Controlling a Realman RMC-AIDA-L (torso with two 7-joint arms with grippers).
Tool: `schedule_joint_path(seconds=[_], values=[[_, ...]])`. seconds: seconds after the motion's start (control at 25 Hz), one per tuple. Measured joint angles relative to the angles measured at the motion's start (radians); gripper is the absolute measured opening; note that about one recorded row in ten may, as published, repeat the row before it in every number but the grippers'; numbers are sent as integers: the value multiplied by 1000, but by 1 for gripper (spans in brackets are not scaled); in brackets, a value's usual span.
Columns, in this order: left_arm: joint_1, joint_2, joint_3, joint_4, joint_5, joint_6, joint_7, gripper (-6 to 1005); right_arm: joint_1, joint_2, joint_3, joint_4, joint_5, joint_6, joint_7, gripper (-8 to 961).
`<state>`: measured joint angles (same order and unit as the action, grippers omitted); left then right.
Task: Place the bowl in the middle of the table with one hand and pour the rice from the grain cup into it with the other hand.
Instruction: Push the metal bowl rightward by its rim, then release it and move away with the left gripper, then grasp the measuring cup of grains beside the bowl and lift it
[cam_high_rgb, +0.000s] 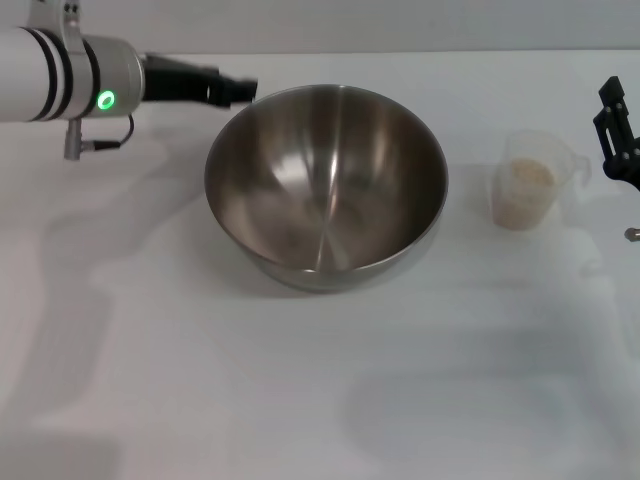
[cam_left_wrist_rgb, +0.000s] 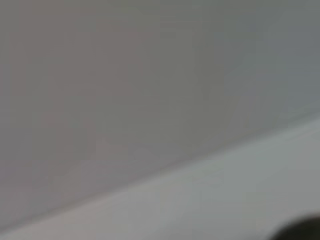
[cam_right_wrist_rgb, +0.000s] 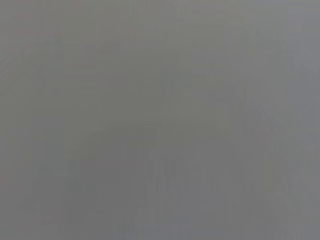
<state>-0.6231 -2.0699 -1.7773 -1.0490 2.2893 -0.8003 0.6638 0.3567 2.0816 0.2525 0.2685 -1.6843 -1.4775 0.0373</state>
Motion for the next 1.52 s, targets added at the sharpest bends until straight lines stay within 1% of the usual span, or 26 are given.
schedule_joint_path(seconds=[0.04,0.08,0.2,0.28,0.36,0.44,0.68,0.76,0.84,0.96,1.04,1.2,1.24,1.4,1.52], values=[[20,0,16,-22,-16,32,0,545,0,0,0,0,0,0,0,546],[45,1,36,-46,-34,73,1,544,1,0,1,0,0,0,0,546],[131,1,111,-114,-78,258,2,541,1,0,1,-1,0,0,0,545],[173,2,161,-134,-90,376,3,540,1,0,1,-2,0,0,0,545],[197,2,197,-141,-94,445,3,538,2,0,1,-2,0,0,0,545],[203,4,208,-136,-94,466,3,536,2,0,1,-2,0,0,0,545],[190,5,205,-105,-91,441,3,528,7,0,-2,0,0,0,0,546],[196,4,209,-101,-95,482,3,530,8,0,-2,0,0,0,0,546],[205,2,218,-89,-107,546,3,532,9,0,-2,0,0,0,0,545],[211,3,256,-54,-138,661,2,532,9,0,0,-1,0,0,1,545],[209,3,278,-30,-146,730,2,532,9,0,1,-1,0,0,1,546],[196,1,342,24,-147,915,-11,532,8,0,-1,-2,0,0,3,546],[194,0,369,39,-147,987,-24,532,8,0,-1,-2,0,0,3,546],[200,1,467,81,-138,1201,-101,532,9,0,-2,-2,0,0,5,545],[212,2,501,125,-137,1347,-225,533,4,0,2,-1,0,-1,6,545]])
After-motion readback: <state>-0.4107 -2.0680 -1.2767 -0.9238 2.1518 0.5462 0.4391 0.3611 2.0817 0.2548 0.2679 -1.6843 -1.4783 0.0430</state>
